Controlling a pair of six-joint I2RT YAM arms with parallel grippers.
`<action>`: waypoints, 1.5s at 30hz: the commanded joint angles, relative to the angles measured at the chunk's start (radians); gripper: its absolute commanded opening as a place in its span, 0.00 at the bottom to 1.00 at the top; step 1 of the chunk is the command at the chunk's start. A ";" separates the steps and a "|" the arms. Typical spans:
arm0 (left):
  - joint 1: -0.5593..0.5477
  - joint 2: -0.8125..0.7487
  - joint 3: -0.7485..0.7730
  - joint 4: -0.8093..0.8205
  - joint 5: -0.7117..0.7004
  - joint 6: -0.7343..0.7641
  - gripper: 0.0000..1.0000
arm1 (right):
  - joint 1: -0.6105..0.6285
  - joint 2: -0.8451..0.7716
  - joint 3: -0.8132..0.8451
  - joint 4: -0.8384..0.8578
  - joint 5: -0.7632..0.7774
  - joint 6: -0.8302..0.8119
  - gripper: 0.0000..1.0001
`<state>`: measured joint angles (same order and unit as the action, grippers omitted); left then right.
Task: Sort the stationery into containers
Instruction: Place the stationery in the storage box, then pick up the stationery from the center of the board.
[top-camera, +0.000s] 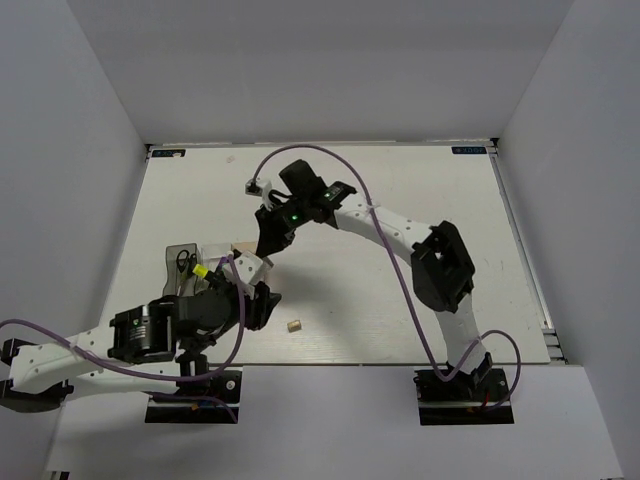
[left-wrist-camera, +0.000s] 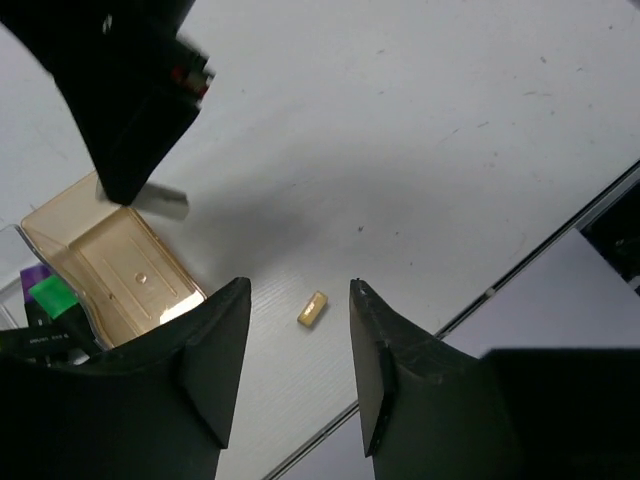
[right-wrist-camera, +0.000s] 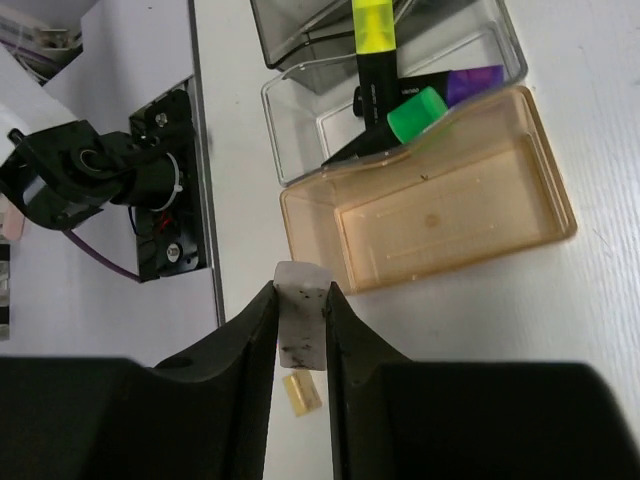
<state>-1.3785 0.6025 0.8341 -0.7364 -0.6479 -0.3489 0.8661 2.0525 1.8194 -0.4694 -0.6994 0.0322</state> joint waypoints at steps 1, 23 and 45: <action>-0.005 0.014 0.075 0.022 0.008 0.060 0.56 | 0.004 0.073 0.047 0.132 -0.146 0.072 0.00; -0.005 0.008 0.042 0.005 -0.032 0.041 0.63 | 0.051 0.186 0.078 0.304 0.031 0.064 0.52; 0.149 0.431 0.171 -0.169 0.353 0.063 0.79 | -0.289 -0.016 0.030 -0.419 0.281 -0.061 0.54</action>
<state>-1.3350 0.9928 0.9768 -0.8486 -0.5274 -0.3008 0.6750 2.0960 1.9640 -0.6323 -0.2459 0.0483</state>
